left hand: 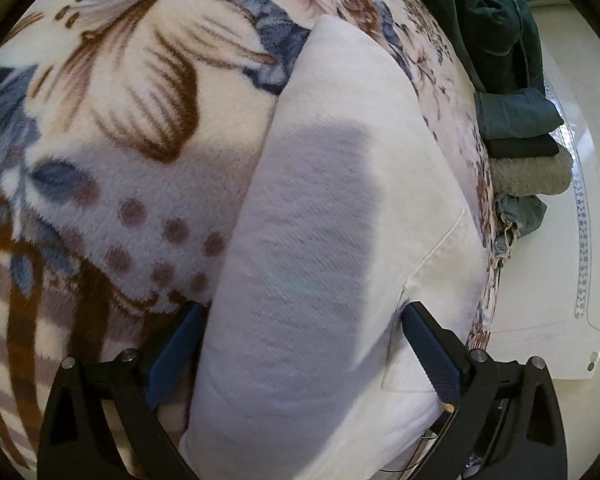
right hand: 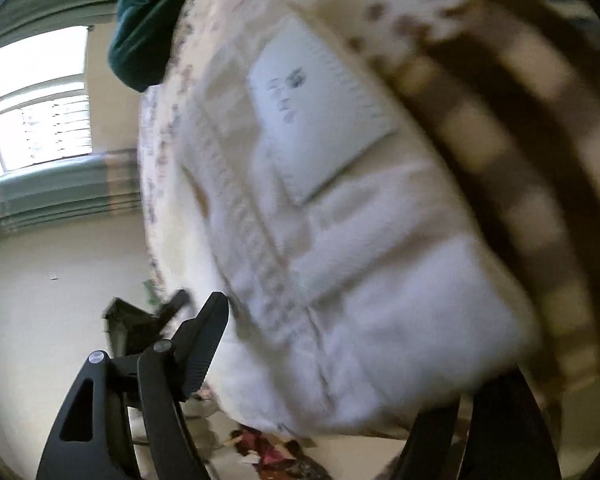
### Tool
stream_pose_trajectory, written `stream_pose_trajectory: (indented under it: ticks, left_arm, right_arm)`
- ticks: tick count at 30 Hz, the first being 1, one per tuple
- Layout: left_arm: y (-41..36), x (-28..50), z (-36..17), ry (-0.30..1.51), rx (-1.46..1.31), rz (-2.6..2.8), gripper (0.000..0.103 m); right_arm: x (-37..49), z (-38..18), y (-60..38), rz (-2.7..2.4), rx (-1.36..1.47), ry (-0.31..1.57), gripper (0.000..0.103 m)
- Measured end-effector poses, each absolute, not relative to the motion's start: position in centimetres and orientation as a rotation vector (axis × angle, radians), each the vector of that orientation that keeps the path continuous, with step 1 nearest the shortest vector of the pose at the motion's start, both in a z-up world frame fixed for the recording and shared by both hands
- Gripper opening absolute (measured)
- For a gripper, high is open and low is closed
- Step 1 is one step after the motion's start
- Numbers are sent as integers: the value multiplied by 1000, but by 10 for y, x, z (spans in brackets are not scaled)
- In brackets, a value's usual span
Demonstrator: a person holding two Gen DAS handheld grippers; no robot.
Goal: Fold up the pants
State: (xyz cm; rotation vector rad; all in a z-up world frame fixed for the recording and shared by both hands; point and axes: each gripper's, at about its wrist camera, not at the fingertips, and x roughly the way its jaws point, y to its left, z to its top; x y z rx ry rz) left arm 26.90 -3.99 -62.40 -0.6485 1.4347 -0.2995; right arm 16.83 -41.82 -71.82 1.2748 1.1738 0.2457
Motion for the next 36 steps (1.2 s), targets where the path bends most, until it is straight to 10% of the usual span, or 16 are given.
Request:
stream_pose_trajectory:
  ticks: [6, 10, 17, 36]
  left_arm:
    - [-38, 271, -627, 1433, -662, -311, 102]
    - [-36, 273, -628, 1438, -685, -316, 102]
    - [-30, 265, -590, 1332, -680, -365, 36]
    - [82, 401, -467, 1141, -719, -422, 33]
  right_arm:
    - [194, -733, -400, 241, 1189, 1220, 76]
    - [197, -716, -394, 221, 1142, 1207, 37]
    - [202, -658, -378, 172, 1035, 1175, 30]
    - [398, -528, -238, 245, 966, 1008, 29]
